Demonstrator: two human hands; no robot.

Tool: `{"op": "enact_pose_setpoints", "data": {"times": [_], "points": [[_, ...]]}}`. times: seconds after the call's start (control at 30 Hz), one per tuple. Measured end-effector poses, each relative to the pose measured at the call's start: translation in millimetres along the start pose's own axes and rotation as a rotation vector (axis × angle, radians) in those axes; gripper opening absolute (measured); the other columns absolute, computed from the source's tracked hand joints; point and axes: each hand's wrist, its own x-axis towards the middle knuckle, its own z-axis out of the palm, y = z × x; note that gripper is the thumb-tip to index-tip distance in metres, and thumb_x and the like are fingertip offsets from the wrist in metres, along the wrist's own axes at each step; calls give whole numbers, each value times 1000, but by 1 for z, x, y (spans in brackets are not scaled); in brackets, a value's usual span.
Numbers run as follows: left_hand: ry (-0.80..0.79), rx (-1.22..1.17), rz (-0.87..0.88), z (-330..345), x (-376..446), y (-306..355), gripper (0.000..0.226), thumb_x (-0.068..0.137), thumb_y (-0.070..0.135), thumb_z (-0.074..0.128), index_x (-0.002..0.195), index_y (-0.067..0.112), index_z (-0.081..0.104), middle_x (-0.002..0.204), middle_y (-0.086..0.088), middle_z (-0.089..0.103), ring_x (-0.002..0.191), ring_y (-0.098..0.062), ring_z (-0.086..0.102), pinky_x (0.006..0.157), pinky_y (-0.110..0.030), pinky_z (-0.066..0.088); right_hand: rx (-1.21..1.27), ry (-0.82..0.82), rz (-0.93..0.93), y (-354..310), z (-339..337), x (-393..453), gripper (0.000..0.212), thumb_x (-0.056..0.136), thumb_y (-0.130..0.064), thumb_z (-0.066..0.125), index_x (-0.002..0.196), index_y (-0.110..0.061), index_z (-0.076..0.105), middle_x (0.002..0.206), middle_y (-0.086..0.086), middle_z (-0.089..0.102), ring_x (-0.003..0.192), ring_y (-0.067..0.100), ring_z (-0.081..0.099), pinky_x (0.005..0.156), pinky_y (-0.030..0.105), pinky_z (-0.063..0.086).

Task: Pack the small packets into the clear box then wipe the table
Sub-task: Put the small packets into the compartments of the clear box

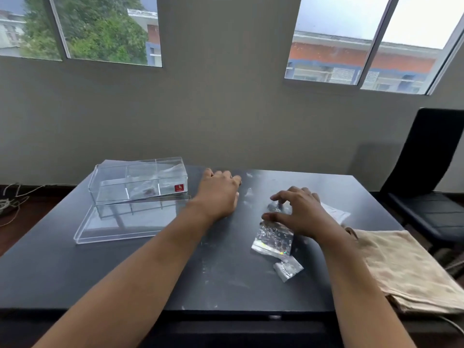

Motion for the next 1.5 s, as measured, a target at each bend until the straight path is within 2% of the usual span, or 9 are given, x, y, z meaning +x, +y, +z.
{"op": "enact_pose_setpoints", "data": {"times": [0.37,0.53,0.63,0.8,0.97,1.07,1.2,1.33,1.5], "points": [[-16,-98,9,7,4,1,34,103,44,37,118,26,62,121,-3,65,118,-26,59,101,-46,33,186,190,-65,11,4,13,30,83,-21,85,112,-22,75,75,-14,66,80,14,52,94,43,48],[-63,-688,103,-4,-4,20,51,92,68,43,106,26,68,93,8,75,99,-18,68,95,-39,43,437,422,-33,4,3,12,16,82,-16,86,95,-15,78,76,-3,75,67,17,68,74,31,56],[-90,-963,137,-1,-9,32,41,87,45,74,118,20,68,84,9,73,83,-9,69,84,-29,53,565,491,-18,2,-5,11,4,94,-16,74,94,-13,76,74,-4,77,65,15,72,69,26,58],[101,-933,23,6,-5,29,21,90,31,74,104,17,66,70,11,61,53,3,52,65,-23,44,261,417,269,36,-14,8,41,105,-52,49,100,-18,72,97,1,77,101,32,66,94,44,44],[158,-932,24,4,-7,22,13,91,29,72,95,17,68,64,8,57,50,-3,48,60,-23,42,-51,174,556,55,-18,-9,72,85,-79,57,133,-25,64,137,11,59,134,37,42,109,47,28],[164,-922,31,4,-8,23,12,91,30,73,94,18,68,65,7,57,50,-4,48,56,-17,40,-89,119,611,53,-15,-12,77,79,-75,68,134,-22,61,138,14,57,134,38,42,109,47,28],[161,-943,18,4,-8,23,11,91,30,73,93,20,68,70,5,63,54,-6,50,60,-21,46,-36,198,621,51,-21,-8,45,90,-45,74,129,-25,64,130,7,67,133,32,47,107,42,30],[101,-1014,30,4,-12,25,24,91,22,73,111,24,58,80,1,71,64,-20,65,71,-30,53,265,394,543,49,-23,-5,24,95,-14,69,118,-18,70,80,-15,68,110,17,65,91,27,41],[141,-1053,39,4,-15,27,45,94,16,68,128,31,43,82,-6,72,68,-33,67,75,-33,56,692,569,356,28,-25,-8,22,102,-31,64,94,-11,60,75,1,71,50,13,66,49,26,50]]}}
